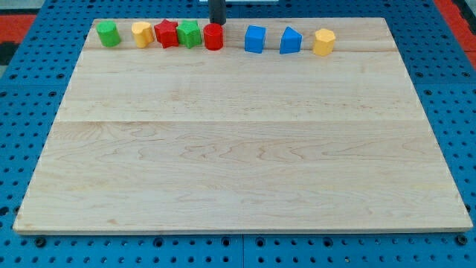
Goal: Push blue cube below green circle
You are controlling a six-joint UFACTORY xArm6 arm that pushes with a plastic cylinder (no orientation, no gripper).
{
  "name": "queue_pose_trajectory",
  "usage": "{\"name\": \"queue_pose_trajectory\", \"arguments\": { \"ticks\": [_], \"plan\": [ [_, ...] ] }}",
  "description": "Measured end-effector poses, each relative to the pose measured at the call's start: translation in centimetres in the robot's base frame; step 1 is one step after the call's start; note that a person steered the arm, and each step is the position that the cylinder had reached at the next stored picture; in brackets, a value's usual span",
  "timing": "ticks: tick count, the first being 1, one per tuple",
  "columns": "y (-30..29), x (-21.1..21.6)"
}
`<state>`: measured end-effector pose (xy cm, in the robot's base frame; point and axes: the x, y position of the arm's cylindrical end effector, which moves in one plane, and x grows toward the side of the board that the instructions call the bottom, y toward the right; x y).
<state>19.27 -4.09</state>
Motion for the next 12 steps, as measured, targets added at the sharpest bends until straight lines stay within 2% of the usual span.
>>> {"name": "queue_pose_trajectory", "arguments": {
  "ticks": [1,2,3,5,6,8,11,12],
  "plan": [
    [1.7,0.0],
    [8.5,0.0],
    [10.8,0.7],
    [8.6,6.7],
    [9.4,6.8],
    [9.7,2.9],
    [5.3,9.9],
    [7.5,8.3]
  ]
}}
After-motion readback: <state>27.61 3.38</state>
